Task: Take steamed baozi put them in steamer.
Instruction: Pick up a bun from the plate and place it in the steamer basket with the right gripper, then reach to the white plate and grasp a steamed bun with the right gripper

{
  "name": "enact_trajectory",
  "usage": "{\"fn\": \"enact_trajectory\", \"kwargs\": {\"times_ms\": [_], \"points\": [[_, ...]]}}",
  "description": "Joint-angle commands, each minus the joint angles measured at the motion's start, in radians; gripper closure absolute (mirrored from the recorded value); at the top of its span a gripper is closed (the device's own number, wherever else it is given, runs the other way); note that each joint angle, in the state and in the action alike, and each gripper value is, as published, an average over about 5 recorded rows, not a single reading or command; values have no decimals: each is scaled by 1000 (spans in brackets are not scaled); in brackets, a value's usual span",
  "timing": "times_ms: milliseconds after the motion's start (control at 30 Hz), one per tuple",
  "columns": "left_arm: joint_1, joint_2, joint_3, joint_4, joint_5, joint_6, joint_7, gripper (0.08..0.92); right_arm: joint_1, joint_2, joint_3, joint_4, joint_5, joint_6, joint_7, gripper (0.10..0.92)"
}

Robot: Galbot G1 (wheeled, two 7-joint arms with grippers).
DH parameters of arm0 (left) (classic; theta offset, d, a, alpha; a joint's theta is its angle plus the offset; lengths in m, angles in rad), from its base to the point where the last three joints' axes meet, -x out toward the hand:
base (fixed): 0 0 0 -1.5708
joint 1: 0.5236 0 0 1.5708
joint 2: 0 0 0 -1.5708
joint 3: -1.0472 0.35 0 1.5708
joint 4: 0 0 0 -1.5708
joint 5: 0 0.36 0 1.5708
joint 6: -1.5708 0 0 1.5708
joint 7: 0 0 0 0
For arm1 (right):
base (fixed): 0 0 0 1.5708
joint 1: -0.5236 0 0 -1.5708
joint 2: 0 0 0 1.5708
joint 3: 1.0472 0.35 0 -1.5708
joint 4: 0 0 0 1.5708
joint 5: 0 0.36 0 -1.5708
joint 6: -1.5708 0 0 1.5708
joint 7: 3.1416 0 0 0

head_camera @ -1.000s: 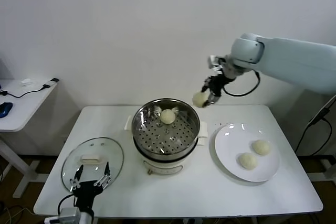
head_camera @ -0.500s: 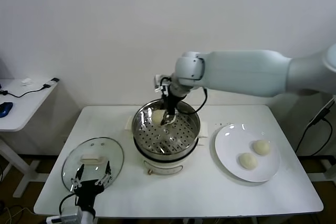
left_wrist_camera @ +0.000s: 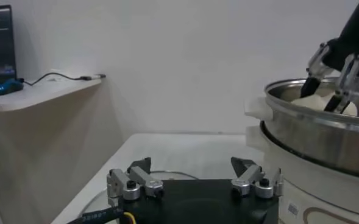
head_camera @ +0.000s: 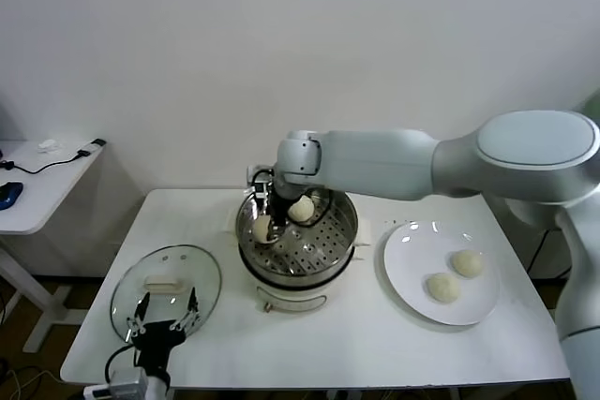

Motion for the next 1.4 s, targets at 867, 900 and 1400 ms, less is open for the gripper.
{"fn": "enact_trajectory", "kwargs": {"times_ms": [867, 900, 1400], "points": [[-6, -12, -1, -14, 18, 3, 6, 177, 224, -890, -208, 346, -440, 328, -377, 203], [-4, -12, -1, -14, 20, 1, 7, 177, 184, -909, -188, 344, -467, 320, -368, 203], [15, -14, -6, -19, 37, -7, 14, 177, -315, -962, 177, 222, -675, 254, -292, 203]]}}
